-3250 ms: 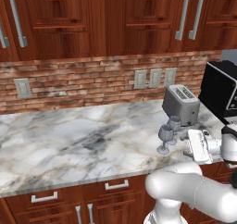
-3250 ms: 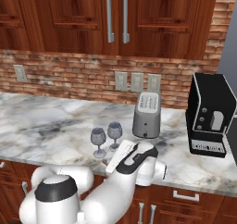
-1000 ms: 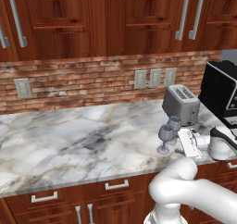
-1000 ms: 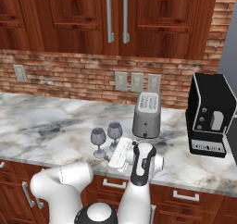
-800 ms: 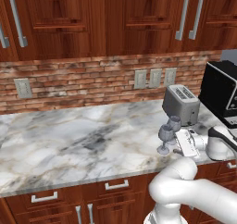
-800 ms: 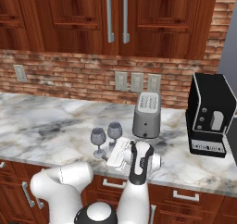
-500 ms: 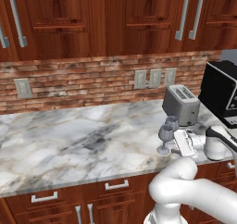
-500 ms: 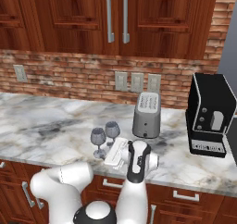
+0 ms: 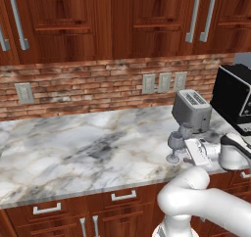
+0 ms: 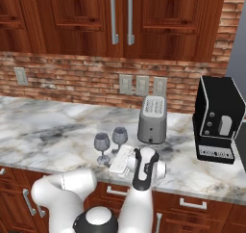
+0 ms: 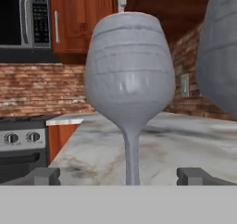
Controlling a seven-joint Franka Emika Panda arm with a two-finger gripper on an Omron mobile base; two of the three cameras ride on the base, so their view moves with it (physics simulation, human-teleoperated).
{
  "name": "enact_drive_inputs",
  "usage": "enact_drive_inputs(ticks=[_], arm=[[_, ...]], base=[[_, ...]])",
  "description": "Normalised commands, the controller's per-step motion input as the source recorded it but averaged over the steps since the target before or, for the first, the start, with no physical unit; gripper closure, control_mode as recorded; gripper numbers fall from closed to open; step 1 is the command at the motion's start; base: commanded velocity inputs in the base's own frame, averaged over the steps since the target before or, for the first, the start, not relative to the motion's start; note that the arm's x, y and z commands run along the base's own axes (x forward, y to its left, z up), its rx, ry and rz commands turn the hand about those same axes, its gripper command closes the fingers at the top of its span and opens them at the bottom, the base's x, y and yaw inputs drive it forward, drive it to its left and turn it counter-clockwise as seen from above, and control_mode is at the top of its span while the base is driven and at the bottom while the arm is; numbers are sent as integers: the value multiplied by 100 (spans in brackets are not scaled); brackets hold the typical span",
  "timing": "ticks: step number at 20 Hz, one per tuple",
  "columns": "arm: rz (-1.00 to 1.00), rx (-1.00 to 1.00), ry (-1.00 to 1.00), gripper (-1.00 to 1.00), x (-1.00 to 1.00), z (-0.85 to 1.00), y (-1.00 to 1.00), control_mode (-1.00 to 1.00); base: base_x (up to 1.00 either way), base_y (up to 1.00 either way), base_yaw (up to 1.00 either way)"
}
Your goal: Retrieve the wine glasses from the counter and place one next to each plate.
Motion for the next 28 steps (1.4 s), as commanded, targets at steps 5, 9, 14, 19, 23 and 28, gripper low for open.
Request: enact_drive_inputs(ticks=[5, 9, 14, 19, 23, 28], arm=[[-2, 11, -3, -100, -44, 0, -34, -100], [-7, 4, 0, -100, -3, 7, -6, -100], [-17, 5, 0, -100, 10, 21, -7, -100], [-18, 8, 1, -100, 5, 7, -26, -100], [-12, 3, 8, -100, 29, 1, -5, -100], [-3, 1, 17, -100, 42, 0, -1, -100]], base=[[0, 0, 0], [0, 0, 0], [0, 0, 0], [0, 0, 0], [0, 0, 0], [0, 0, 0]])
